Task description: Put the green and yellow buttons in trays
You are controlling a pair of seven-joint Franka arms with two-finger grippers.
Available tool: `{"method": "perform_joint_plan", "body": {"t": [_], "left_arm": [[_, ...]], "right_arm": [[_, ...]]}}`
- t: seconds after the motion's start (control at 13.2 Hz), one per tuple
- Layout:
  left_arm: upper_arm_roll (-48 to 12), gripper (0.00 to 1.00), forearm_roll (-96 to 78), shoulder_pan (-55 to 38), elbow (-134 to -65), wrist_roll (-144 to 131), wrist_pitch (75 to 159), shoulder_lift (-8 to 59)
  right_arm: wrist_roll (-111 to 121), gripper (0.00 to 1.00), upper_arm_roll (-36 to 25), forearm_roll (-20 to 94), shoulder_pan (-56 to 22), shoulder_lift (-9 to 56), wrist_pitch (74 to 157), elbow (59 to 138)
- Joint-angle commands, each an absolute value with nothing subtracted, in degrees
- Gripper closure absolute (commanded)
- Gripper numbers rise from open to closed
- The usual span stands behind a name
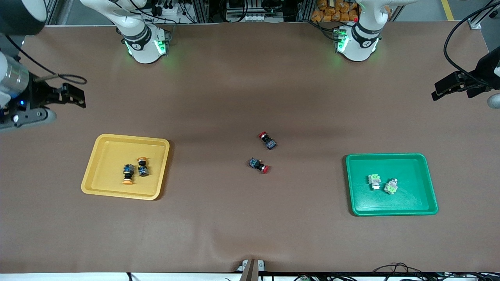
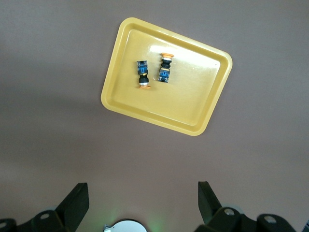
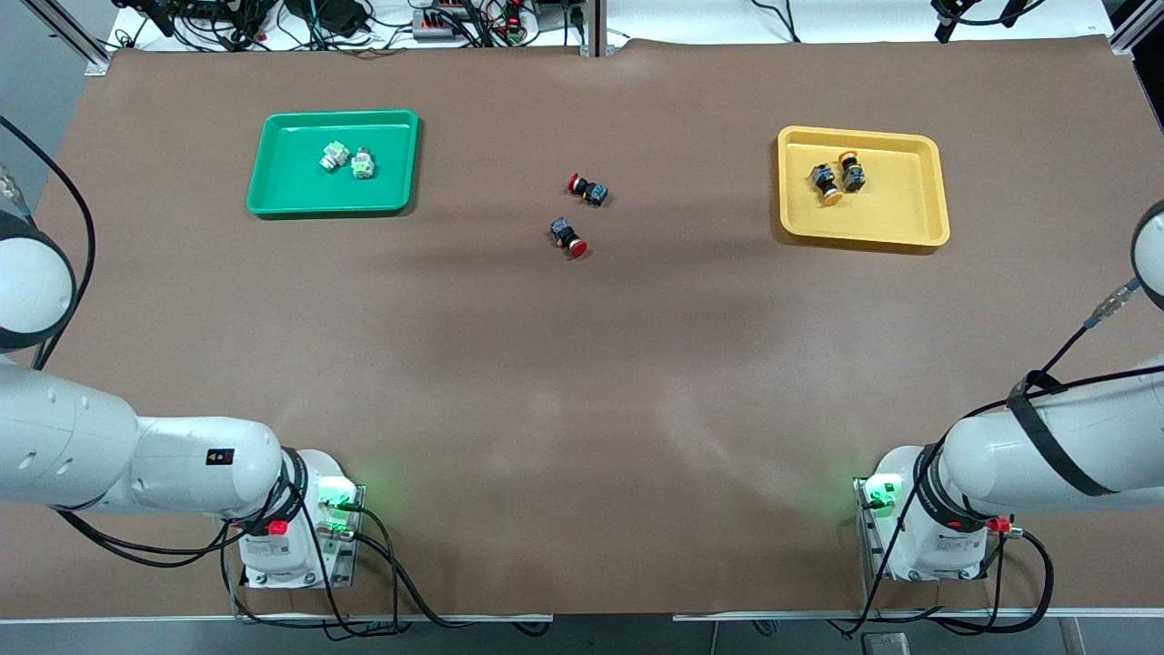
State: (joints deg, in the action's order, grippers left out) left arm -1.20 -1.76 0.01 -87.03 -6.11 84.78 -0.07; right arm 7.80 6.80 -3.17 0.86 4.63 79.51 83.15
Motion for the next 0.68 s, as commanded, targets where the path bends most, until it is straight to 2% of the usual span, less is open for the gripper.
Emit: {"method": "perform_joint_plan", "body": {"t": [0.0, 0.61], "left_arm": [[-1.5, 0.00, -0.8, 0.1, -86.5, -5.8, 84.7, 0.1], [-1.5, 0.00, -0.8, 0.0, -86.6, -6.1, 84.7, 0.1]], "right_arm": [[5.9, 0.00, 6.5, -2.5, 0.1, 0.2, 79.1, 87.1], [5.9, 0.00, 6.4, -1.7, 0.4, -0.5, 79.4, 88.1]]}}
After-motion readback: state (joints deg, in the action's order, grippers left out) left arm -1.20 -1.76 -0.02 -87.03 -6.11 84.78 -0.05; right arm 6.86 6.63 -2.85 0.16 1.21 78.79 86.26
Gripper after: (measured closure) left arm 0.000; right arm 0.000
